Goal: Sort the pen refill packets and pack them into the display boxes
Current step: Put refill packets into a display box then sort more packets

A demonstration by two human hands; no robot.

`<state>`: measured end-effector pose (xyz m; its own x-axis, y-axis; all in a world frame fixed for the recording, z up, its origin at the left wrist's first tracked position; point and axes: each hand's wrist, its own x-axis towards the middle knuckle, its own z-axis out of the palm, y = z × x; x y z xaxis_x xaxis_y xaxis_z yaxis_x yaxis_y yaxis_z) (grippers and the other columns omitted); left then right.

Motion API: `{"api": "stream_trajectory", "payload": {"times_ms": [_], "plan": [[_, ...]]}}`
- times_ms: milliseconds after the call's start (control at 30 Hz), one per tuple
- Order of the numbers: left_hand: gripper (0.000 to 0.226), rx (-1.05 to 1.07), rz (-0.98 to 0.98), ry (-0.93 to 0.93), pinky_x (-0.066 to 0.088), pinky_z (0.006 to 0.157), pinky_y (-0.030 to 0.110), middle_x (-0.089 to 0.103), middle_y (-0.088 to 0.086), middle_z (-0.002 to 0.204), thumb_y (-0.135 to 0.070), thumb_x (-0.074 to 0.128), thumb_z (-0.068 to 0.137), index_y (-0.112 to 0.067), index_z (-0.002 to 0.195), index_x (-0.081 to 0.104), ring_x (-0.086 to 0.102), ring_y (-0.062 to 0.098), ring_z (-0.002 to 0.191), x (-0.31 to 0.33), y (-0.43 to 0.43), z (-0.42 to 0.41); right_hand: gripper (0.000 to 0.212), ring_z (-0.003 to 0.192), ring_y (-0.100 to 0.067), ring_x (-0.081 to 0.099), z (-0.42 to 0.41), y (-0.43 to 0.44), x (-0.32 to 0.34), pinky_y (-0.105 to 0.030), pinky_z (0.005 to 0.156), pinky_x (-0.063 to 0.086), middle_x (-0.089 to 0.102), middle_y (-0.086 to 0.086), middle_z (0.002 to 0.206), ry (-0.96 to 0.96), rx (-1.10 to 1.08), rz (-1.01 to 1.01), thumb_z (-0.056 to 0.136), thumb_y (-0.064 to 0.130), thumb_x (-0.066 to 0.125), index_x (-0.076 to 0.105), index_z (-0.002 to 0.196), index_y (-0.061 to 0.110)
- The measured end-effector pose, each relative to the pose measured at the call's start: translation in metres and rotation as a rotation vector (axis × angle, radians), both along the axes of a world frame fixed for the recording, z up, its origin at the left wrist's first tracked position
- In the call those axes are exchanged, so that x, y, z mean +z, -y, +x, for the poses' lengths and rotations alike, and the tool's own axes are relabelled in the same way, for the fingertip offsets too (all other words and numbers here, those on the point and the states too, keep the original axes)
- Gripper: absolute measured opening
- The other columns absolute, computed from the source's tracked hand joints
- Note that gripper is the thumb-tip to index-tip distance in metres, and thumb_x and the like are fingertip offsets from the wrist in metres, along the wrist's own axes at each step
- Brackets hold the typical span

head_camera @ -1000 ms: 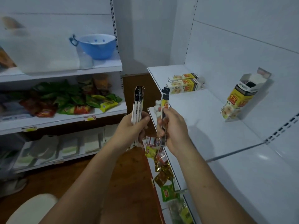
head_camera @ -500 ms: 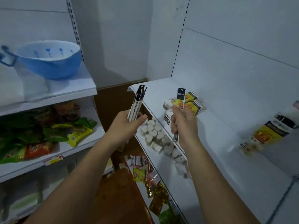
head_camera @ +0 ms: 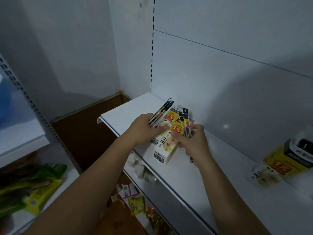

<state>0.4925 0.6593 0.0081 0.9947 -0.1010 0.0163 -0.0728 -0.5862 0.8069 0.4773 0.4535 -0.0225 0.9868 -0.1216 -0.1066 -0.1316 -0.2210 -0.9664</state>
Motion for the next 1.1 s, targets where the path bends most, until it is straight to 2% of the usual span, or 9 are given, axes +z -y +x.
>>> {"api": "stream_trajectory", "payload": {"times_ms": [100,233,333,400,633,800,900,1000,1100], "plan": [[0.032,-0.037,0.022,-0.043,0.062,0.084,0.041,0.079,-0.011,0.093,-0.054,0.081,0.084,-0.029,0.104,0.077,0.075,0.006,0.083,-0.004,-0.005,0.023,0.056,0.084,-0.018,0.073,0.022,-0.008,-0.005,-0.020,0.047,0.044,0.070,-0.001,0.110,0.010,0.007,0.015,0.077,0.032,0.091,0.046,0.110,0.032],[0.032,-0.059,0.012,-0.079,0.061,0.081,0.030,0.079,-0.013,0.095,-0.050,0.085,0.081,-0.030,0.105,0.078,0.074,0.002,0.083,0.003,-0.022,0.046,0.063,0.093,-0.020,0.076,0.044,-0.030,-0.006,-0.021,0.049,0.051,0.071,0.001,0.114,0.021,0.009,0.074,0.071,0.036,0.095,0.046,0.111,0.038],[0.028,-0.082,0.011,-0.101,0.059,0.079,0.025,0.077,-0.017,0.096,-0.046,0.088,0.079,-0.035,0.101,0.075,0.072,0.001,0.087,0.005,-0.041,0.065,0.087,0.102,-0.016,0.075,0.061,-0.051,-0.006,-0.042,0.078,0.065,0.071,0.006,0.119,0.043,0.001,0.123,0.055,0.046,0.099,0.048,0.125,0.036],[0.023,-0.106,0.015,-0.111,0.056,0.074,0.021,0.074,-0.020,0.091,-0.044,0.088,0.079,-0.039,0.093,0.071,0.072,0.001,0.086,0.007,-0.055,0.077,0.092,0.103,-0.012,0.074,0.071,-0.065,-0.004,-0.044,0.087,0.064,0.070,0.007,0.119,0.053,-0.004,0.095,0.055,0.044,0.099,0.047,0.130,0.032],[0.034,-0.106,0.010,-0.122,0.063,0.083,0.042,0.079,-0.013,0.088,-0.052,0.089,0.075,-0.032,0.099,0.077,0.075,0.008,0.082,0.004,-0.095,0.108,0.079,0.097,-0.003,0.069,0.086,-0.097,0.009,-0.026,0.079,0.058,0.064,0.012,0.115,0.023,-0.068,0.047,0.067,0.023,0.097,0.047,0.128,0.028],[0.036,-0.018,0.299,0.183,0.053,0.062,0.031,0.061,-0.012,0.096,-0.062,0.075,0.079,-0.037,0.102,0.063,0.065,0.010,0.081,0.007,-0.098,0.100,0.080,0.107,-0.011,0.066,0.075,-0.089,0.009,-0.039,0.095,0.059,0.059,0.013,0.119,0.001,-0.155,0.070,0.069,0.021,0.097,0.046,0.132,0.028],[0.025,-0.048,0.241,0.287,0.044,0.060,0.028,0.056,-0.010,0.099,-0.050,0.069,0.091,-0.035,0.107,0.060,0.059,0.011,0.082,0.014,-0.089,0.087,0.080,0.109,-0.013,0.065,0.060,-0.078,0.008,-0.038,0.096,0.057,0.058,0.013,0.118,0.023,-0.227,0.048,0.069,0.025,0.097,0.046,0.131,0.030],[0.011,-0.167,0.112,0.225,0.049,0.062,0.028,0.065,-0.010,0.085,-0.043,0.066,0.096,-0.033,0.094,0.063,0.065,0.012,0.077,0.015,-0.065,0.071,0.077,0.106,-0.012,0.066,0.040,-0.067,0.008,-0.034,0.092,0.058,0.058,0.013,0.117,0.055,-0.302,0.055,0.071,0.022,0.096,0.047,0.131,0.026],[0.026,-0.352,0.176,0.087,0.041,0.055,0.027,0.060,-0.005,0.070,-0.038,0.066,0.097,-0.027,0.076,0.055,0.062,0.013,0.066,0.008,-0.033,0.057,0.074,0.101,-0.007,0.066,0.020,-0.055,0.010,-0.023,0.081,0.058,0.059,0.011,0.118,0.082,-0.338,0.058,0.072,0.018,0.095,0.048,0.130,0.024]]}}
